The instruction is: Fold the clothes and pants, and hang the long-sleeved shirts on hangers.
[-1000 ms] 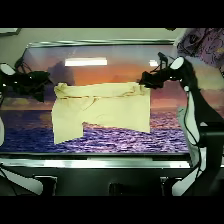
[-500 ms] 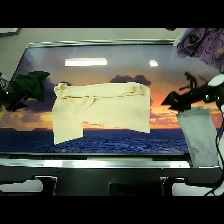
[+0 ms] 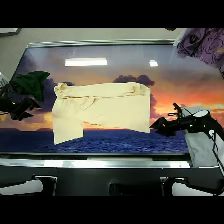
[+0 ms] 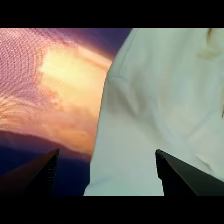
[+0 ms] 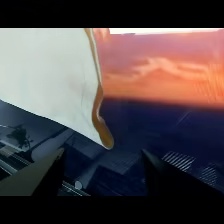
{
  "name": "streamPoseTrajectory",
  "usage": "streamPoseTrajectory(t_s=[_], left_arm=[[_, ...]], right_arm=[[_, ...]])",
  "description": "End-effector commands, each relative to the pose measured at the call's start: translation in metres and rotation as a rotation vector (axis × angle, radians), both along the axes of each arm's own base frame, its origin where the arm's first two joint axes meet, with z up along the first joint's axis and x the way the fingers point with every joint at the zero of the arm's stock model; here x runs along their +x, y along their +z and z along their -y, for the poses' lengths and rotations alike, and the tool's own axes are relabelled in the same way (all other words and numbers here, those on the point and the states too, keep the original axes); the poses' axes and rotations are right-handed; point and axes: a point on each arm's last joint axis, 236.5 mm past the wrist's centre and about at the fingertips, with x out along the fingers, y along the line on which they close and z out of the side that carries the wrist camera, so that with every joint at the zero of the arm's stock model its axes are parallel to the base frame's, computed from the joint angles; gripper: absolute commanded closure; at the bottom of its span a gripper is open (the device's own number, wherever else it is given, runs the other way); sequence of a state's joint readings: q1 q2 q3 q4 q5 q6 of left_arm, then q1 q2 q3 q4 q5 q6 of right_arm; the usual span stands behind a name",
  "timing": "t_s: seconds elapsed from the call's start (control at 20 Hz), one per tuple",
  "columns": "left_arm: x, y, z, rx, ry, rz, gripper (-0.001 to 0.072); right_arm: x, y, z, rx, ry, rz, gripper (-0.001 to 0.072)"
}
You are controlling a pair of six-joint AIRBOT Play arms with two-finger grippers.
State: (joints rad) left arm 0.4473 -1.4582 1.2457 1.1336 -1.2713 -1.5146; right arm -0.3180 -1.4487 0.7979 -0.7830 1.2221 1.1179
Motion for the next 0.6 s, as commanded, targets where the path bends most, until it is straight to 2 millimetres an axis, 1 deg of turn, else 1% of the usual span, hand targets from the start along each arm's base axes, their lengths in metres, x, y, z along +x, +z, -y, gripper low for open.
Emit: streamPoseTrajectory(t_s=[0.0, 0.15, 0.2, 0.25, 0.35, 0.4, 0.45, 0.5, 0.55], left_arm=[[0.002, -0.001, -0.001, 0.006, 0.006, 0.009, 0.0025], [0.002, -0.001, -0.001, 0.006, 0.005, 0.009, 0.0025], [0.001, -0.001, -0.001, 0.005, 0.005, 0.009, 0.0025], [0.001, -0.001, -0.001, 0.005, 0.005, 0.009, 0.0025], [0.001, -0.001, 0.000, 0.004, 0.006, 0.008, 0.0025], [0.000, -0.001, 0.001, -0.001, 0.005, 0.000, 0.0025], [-0.003, 0.000, 0.002, -0.012, 0.011, -0.016, 0.0025], [-0.006, -0.001, 0.003, -0.024, 0.031, -0.034, 0.0025], [-0.008, -0.003, 0.001, -0.026, 0.038, -0.039, 0.0025]], right_arm=[[0.003, -0.008, -0.009, 0.042, -0.051, 0.034, 0.0165], [0.011, -0.007, -0.015, 0.078, -0.095, 0.071, 0.0166], [0.011, -0.008, -0.017, 0.073, -0.091, 0.072, 0.0166], [0.009, -0.010, -0.021, 0.064, -0.067, 0.072, 0.0166], [0.002, -0.015, -0.038, 0.043, -0.001, 0.065, 0.0167], [0.001, -0.018, -0.045, 0.031, 0.009, 0.056, 0.0184], [0.002, -0.018, -0.051, 0.028, 0.013, 0.060, 0.0295], [0.004, -0.018, -0.054, 0.031, 0.008, 0.065, 0.0436], [0.007, -0.016, -0.054, 0.040, -0.007, 0.071, 0.0632]])
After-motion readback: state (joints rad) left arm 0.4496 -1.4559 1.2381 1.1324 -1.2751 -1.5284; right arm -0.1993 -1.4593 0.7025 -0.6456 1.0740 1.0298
